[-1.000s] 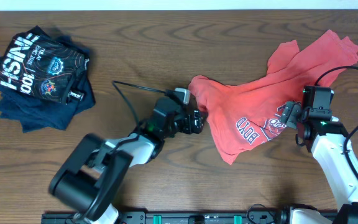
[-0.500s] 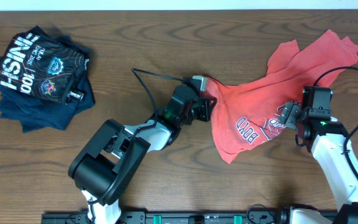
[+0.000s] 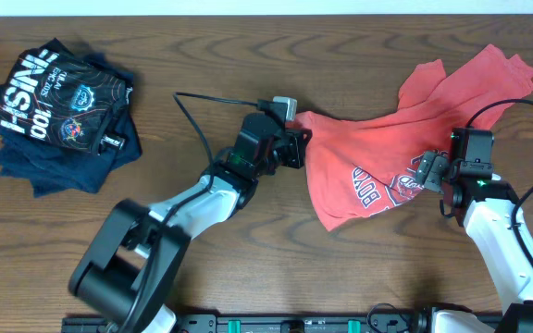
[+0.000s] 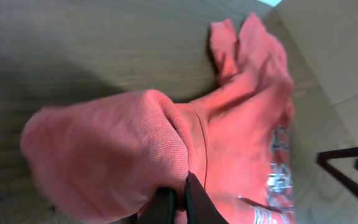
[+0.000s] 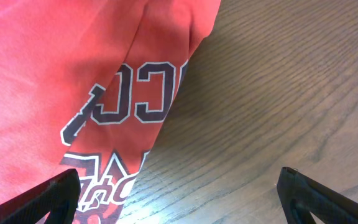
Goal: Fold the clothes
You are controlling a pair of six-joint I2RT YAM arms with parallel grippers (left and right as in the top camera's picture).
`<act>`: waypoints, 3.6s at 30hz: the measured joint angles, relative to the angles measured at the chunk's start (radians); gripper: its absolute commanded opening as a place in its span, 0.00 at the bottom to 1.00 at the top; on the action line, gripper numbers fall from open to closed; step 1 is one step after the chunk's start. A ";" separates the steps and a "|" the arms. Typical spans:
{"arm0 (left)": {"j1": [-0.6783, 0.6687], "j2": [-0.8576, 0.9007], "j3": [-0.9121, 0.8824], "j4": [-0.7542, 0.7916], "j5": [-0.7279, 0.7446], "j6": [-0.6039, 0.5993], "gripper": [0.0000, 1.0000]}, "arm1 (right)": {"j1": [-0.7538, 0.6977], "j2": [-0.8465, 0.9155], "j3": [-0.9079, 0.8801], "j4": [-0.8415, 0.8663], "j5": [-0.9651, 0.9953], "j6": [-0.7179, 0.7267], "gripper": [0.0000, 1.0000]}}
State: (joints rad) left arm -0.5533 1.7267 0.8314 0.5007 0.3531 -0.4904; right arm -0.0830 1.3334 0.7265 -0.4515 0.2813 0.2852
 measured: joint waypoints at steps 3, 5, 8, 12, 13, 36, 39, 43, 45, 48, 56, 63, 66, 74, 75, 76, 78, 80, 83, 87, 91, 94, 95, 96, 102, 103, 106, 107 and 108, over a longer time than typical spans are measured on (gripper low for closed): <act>0.001 -0.050 0.001 -0.068 0.000 0.018 0.06 | 0.000 0.000 0.000 0.003 -0.014 0.000 0.99; 0.003 -0.090 0.003 -0.170 0.000 0.035 0.06 | 0.000 0.000 0.000 0.010 -0.037 -0.002 0.99; 0.017 -0.185 0.002 -0.360 0.001 0.080 0.06 | 0.000 0.000 0.000 0.031 -0.081 -0.012 0.99; 0.052 -0.366 0.004 -0.609 0.000 0.165 0.06 | 0.000 0.000 0.000 0.092 -0.130 -0.021 0.97; 0.062 -0.416 0.004 -0.652 0.000 0.185 0.06 | 0.000 0.001 0.001 0.120 -0.142 -0.023 0.97; 0.077 -0.613 0.005 -0.814 -0.001 0.270 0.06 | 0.000 0.397 0.005 0.638 -0.336 0.096 0.10; 0.077 -0.612 0.005 -0.815 0.000 0.272 0.06 | 0.000 0.427 0.005 0.668 -0.337 0.126 0.01; 0.077 -0.612 0.005 -0.822 0.000 0.279 0.06 | 0.000 0.452 0.005 0.711 -0.337 0.146 0.01; 0.077 -0.612 0.005 -0.829 0.000 0.286 0.06 | 0.000 0.451 0.005 0.729 -0.337 0.151 0.01; 0.077 -0.612 0.005 -0.829 -0.002 0.308 0.06 | 0.000 0.438 0.005 0.730 -0.337 0.153 0.01; 0.078 -0.694 0.005 -0.739 -0.192 0.402 0.06 | -0.073 0.072 0.004 0.608 -0.333 0.131 0.01; 0.083 -0.906 0.005 -0.707 -0.260 0.425 0.06 | -0.148 -0.373 0.004 0.470 -0.334 0.106 0.01; 0.083 -0.997 0.005 -0.710 -0.263 0.429 0.06 | -0.148 -0.515 0.004 0.435 -0.319 0.082 0.01; 0.083 -1.170 0.005 -0.706 -0.260 0.429 0.06 | -0.148 -0.736 0.004 0.412 -0.224 0.022 0.01; 0.082 -1.176 0.005 -0.705 -0.265 0.429 0.06 | -0.148 -0.740 0.005 0.416 -0.219 0.017 0.01; 0.081 -1.175 0.005 -0.702 -0.277 0.429 0.06 | -0.148 -0.737 0.005 0.417 -0.218 0.014 0.01; 0.081 -1.161 0.005 -0.694 -0.301 0.429 0.06 | -0.148 -0.715 0.005 0.417 -0.219 0.010 0.01; 0.080 -1.129 0.005 -0.666 -0.320 0.433 0.06 | -0.148 -0.666 0.005 0.425 -0.226 0.005 0.01; 0.096 -1.039 0.005 -0.572 -0.388 0.447 0.06 | -0.149 -0.541 0.006 0.469 -0.206 -0.008 0.01; 0.140 -0.848 0.005 -0.351 -0.437 0.456 0.06 | -0.148 -0.318 0.005 0.581 -0.222 -0.012 0.01; 0.220 -0.603 0.028 -0.197 -0.441 0.410 0.06 | -0.148 -0.116 0.007 0.739 -0.257 -0.011 0.01; 0.261 -0.425 0.068 -0.200 -0.411 0.375 0.06 | -0.148 -0.012 0.016 0.749 -0.284 -0.011 0.15; 0.269 -0.372 0.085 -0.204 -0.405 0.366 0.06 | -0.148 0.019 0.023 0.745 -0.287 -0.010 0.17; 0.273 -0.327 0.103 -0.209 -0.405 0.359 0.06 | -0.148 0.045 0.031 0.741 -0.286 -0.012 0.20; 0.296 -0.174 0.190 -0.209 -0.416 0.340 0.70 | -0.149 0.116 0.059 0.714 -0.281 -0.006 0.49; 0.296 -0.167 0.195 -0.225 -0.416 0.337 0.84 | -0.149 0.116 0.061 0.699 -0.282 -0.003 0.55; 0.297 -0.165 0.203 -0.356 -0.393 0.331 0.98 | -0.149 0.116 0.064 0.637 -0.282 -0.009 0.66; 0.297 -0.165 0.206 -0.428 -0.373 0.333 0.98 | -0.149 0.116 0.065 0.612 -0.283 -0.007 0.68; 0.297 -0.165 0.209 -0.493 -0.350 0.331 0.98 | -0.149 0.116 0.067 0.581 -0.286 -0.009 0.71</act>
State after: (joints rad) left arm -0.2562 1.5616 1.0401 0.0074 0.0032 -0.1593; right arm -0.2317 1.4494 0.7933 0.1291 -0.0051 0.2760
